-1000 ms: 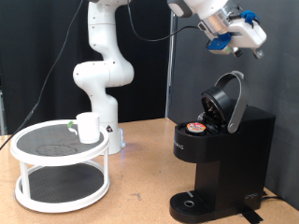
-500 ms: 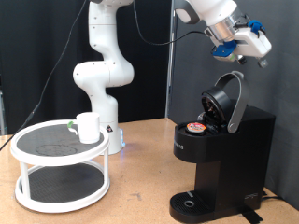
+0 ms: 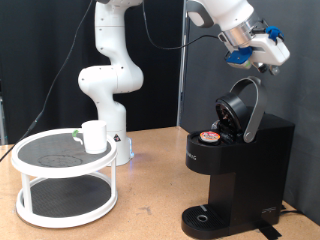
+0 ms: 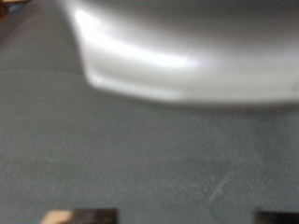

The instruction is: Make a cup of coffee with the keurig machine

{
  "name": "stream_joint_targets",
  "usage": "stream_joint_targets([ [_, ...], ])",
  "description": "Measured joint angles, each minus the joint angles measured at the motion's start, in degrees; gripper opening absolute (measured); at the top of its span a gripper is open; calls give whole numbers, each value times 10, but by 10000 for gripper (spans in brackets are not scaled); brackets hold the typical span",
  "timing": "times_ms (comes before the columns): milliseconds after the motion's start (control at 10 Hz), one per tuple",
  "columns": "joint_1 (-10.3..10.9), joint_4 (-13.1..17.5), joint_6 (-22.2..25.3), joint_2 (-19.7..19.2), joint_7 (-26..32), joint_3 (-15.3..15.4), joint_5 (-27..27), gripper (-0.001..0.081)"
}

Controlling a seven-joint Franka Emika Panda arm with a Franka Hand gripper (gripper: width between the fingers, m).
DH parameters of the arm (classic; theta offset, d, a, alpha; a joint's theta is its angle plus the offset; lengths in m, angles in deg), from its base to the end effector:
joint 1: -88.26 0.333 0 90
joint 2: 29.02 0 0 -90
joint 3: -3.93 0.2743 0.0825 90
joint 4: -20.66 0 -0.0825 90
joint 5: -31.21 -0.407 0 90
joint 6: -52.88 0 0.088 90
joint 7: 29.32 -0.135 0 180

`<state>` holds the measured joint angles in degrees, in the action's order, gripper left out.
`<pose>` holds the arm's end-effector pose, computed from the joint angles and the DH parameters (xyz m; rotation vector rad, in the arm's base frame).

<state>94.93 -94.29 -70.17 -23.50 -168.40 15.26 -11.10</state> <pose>0.5472 0.2259 0.4599 -0.9035 2.5186 0.8128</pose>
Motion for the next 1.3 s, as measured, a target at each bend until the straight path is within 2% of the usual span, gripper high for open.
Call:
stream_joint_targets([
  [100, -1, -3, 2, -1, -1, 0, 4, 161],
  [200, -2, -7, 4, -3, -1, -1, 6, 54],
  [300, -3, -10, 5, -6, -1, -2, 7, 54],
  [400, -4, -13, 5, -8, -1, -3, 7, 10],
  [800, -8, -17, 5, -6, 13, -5, 1, 1],
  [1300, -20, -34, 52, 24, 48, -30, -11, 0],
])
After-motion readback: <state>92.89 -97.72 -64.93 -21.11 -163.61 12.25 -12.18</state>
